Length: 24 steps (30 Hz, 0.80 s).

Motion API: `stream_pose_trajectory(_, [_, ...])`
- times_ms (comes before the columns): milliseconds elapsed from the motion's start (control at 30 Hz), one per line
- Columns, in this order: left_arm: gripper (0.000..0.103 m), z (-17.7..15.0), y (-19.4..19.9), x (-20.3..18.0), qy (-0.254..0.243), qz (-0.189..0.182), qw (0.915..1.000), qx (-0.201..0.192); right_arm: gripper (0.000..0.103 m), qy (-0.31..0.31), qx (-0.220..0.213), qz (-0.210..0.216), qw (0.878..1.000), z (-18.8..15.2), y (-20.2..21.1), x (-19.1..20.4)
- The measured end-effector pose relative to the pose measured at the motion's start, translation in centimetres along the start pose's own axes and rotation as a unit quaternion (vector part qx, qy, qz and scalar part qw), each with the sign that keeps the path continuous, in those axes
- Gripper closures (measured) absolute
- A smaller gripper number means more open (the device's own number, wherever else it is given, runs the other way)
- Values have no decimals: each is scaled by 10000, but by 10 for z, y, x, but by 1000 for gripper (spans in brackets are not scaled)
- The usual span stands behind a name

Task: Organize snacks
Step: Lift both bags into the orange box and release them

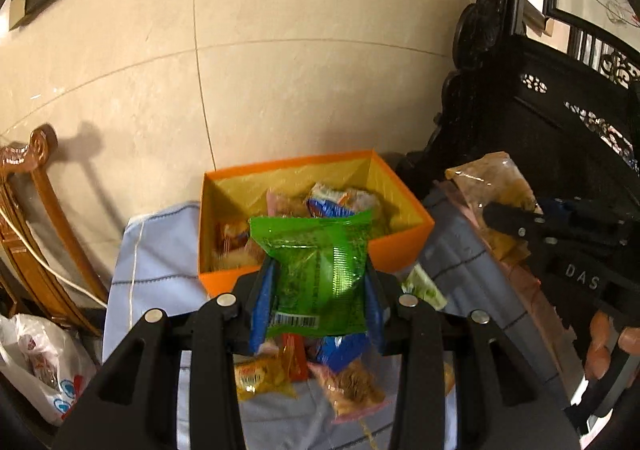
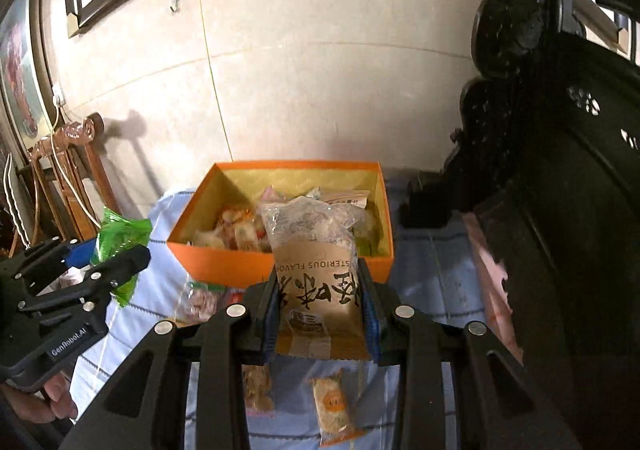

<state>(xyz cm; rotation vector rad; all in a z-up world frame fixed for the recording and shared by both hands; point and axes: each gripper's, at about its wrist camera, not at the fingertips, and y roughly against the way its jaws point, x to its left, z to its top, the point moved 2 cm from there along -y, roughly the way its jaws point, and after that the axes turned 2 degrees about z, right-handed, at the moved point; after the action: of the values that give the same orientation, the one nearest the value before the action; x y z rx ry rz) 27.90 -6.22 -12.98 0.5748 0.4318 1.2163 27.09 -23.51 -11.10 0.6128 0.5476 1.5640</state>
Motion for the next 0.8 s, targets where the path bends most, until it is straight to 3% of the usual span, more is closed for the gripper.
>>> stream_pose_trajectory(100, [66, 17, -11, 0, 5, 32, 10000, -22, 69, 13, -55, 21, 10000, 17, -8, -1])
stream_pose_trajectory(267, [63, 67, -43, 6, 26, 167, 9996, -213, 68, 3, -183, 147, 9997, 81, -41, -5])
stream_pose_trajectory(300, [54, 78, -54, 8, 49, 195, 9995, -261, 67, 43, -138, 302, 9994, 98, -56, -4])
stream_pose_trajectory(333, [23, 89, -65, 11, 63, 261, 9993, -272, 60, 58, -61, 431, 9990, 109, -69, -4])
stream_pose_trajectory(367, [7, 99, -82, 16, 126, 280, 9992, -262, 37, 65, 50, 471, 9989, 116, -84, -6])
stream_pose_trajectory(433, [5, 104, -104, 28, 205, 505, 9983, -203, 29, 131, 265, 194, 9994, 119, -110, -13])
stream_pose_trajectory(500, [5, 93, -124, 44, 360, 633, 9972, 167, 29, 236, 369, 204, 9988, 107, -118, -17])
stream_pose_trajectory(600, [5, 57, -129, 60, 368, 692, 9963, 338, 29, 297, 477, 172, 9983, 76, -122, -22])
stream_pose_trajectory(800, [5, -30, -125, 82, 601, 769, 9915, 860, 29, 380, 960, 41, 9946, -19, -120, -16])
